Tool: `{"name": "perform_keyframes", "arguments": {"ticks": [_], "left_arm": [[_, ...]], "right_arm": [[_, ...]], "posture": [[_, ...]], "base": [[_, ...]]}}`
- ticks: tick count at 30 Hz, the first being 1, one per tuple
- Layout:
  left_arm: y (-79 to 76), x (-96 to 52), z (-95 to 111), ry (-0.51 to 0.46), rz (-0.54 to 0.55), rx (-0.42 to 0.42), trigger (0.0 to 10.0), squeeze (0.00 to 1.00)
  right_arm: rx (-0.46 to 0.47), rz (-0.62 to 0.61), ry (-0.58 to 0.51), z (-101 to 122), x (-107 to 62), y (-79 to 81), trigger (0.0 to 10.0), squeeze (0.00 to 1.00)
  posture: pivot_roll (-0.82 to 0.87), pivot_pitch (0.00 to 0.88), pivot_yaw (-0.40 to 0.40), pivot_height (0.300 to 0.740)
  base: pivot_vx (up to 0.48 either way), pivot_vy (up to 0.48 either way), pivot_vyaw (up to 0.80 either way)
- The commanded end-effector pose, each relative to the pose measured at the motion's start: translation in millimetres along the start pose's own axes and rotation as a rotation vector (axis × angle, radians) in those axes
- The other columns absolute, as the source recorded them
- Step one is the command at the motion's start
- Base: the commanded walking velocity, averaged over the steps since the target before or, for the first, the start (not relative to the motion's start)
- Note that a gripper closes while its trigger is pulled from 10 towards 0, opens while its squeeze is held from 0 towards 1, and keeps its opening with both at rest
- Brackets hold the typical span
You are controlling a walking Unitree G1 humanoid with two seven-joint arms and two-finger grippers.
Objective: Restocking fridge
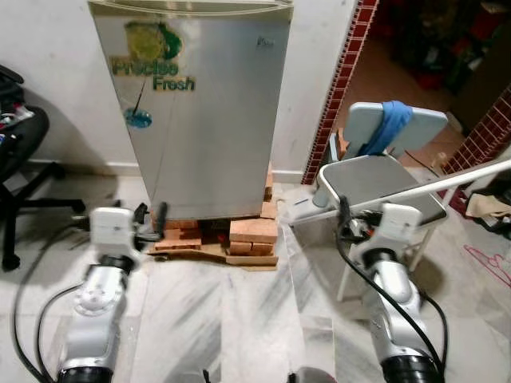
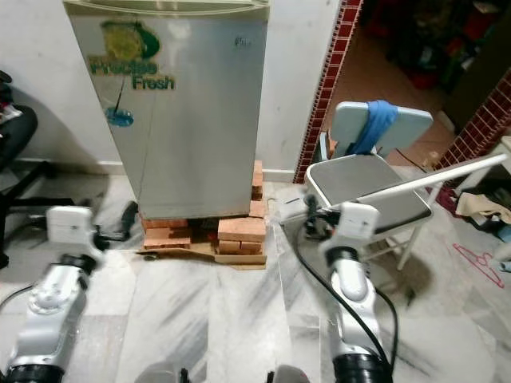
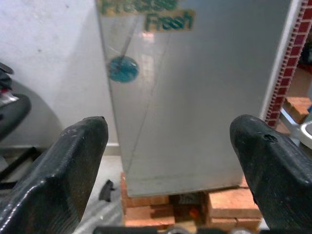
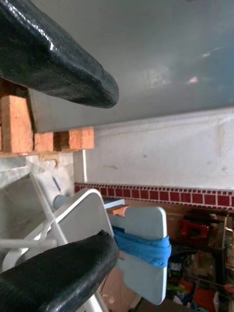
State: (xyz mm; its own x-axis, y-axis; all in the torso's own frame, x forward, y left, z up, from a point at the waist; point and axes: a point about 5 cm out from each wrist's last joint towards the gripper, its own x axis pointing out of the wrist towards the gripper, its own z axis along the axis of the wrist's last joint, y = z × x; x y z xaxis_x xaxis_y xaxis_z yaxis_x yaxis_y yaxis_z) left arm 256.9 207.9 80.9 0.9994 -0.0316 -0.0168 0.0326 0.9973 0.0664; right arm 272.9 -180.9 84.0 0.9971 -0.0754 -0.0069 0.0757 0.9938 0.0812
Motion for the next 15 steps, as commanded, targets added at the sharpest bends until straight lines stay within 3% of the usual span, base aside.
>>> {"name": "perform_keyframes", "arguments": {"ticks": [1, 7, 15], "left_arm": [[-8.0, 3.2, 1.9, -0.008, -0.029, -0.012, 10.0, 0.0], [-7.1, 5.2, 2.2, -0.008, -0.049, -0.011, 10.0, 0.0], [-10.2, 7.8, 3.7, -0.009, -0.076, -0.025, 10.0, 0.0]], "right_arm": [[-0.003, -0.03, 0.005, 0.6, -0.9, -10.8, 10.0, 0.0], [-0.007, -0.025, 0.005, 0.9, 0.5, -9.0, 10.0, 0.0], [-0.015, -0.018, -0.006, 3.8, 2.8, -8.5, 10.0, 0.0]], "posture": [[0.03, 0.0, -0.025, 0.74], [0.03, 0.0, -0.024, 0.74], [0.03, 0.0, -0.023, 0.74]], "base": [[0.0, 0.45, 0.0], [0.134, 0.416, -0.07], [0.285, 0.386, -0.73]]}}
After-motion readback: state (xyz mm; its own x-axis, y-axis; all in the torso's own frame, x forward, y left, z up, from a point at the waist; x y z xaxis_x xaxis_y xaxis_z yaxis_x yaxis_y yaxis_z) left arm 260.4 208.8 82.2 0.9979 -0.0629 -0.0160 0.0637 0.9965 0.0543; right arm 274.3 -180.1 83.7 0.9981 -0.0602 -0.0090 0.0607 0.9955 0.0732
